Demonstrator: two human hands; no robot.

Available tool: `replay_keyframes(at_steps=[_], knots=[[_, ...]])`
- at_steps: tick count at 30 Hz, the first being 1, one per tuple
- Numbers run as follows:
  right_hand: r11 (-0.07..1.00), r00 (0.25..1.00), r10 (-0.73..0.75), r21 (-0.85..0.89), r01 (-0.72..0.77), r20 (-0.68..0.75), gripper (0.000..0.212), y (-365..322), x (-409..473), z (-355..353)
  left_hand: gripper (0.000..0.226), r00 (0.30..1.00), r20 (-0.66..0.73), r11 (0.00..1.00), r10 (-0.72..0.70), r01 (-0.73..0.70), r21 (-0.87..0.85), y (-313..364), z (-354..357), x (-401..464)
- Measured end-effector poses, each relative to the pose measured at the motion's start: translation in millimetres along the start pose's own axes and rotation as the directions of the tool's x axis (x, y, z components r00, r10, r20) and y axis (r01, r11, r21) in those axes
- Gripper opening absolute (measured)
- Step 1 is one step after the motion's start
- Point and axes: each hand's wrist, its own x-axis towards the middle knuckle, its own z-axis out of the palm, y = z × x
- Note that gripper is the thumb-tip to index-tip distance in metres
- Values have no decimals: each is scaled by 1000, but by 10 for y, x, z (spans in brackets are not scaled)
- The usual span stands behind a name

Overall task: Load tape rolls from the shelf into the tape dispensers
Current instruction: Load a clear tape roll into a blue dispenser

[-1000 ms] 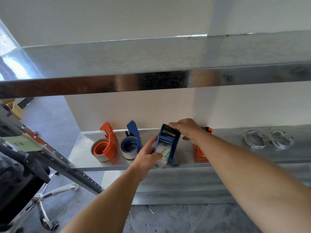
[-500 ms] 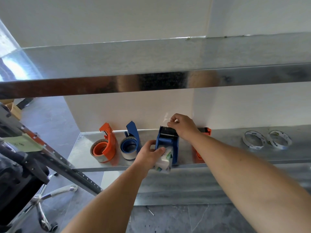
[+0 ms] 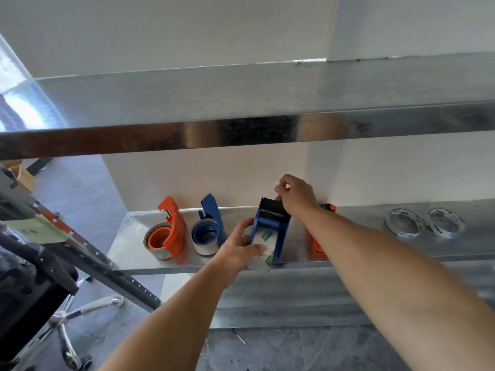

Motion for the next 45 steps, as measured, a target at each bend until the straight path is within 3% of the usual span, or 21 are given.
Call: replay_keyframes(at_steps=[10, 21, 25, 35, 39, 42, 45], knots=[[998, 994, 58, -24, -60, -98, 16, 28, 28, 35, 72, 999, 36, 1000, 5, -5, 0, 26, -56, -27], [987, 986, 159, 26, -158, -55, 16, 22, 94, -31, 76, 997, 82, 999, 13, -18, 50, 38, -137, -96], [950, 962, 268, 183, -254, -55, 13, -33, 123, -33, 80, 995, 99, 997, 10, -18, 78, -16, -129, -113], [969, 968, 241, 73, -236, -64, 20, 53, 138, -118, 73, 998, 63, 1000, 3, -2, -21, 56, -88, -77], [941, 956, 283, 216, -261, -76, 23, 19, 122, -122, 75, 999, 53, 999, 5, -3, -42, 94, -103, -77], [970, 978, 164, 204, -136, -127, 18, -8, 101, -156, 75, 999, 43, 998, -2, 4, -57, 104, -110, -81], [976, 999, 33, 213, -30, -6, 9, -13, 67, -143, 72, 1000, 29, 996, -3, 6, -93, 110, -113, -74]])
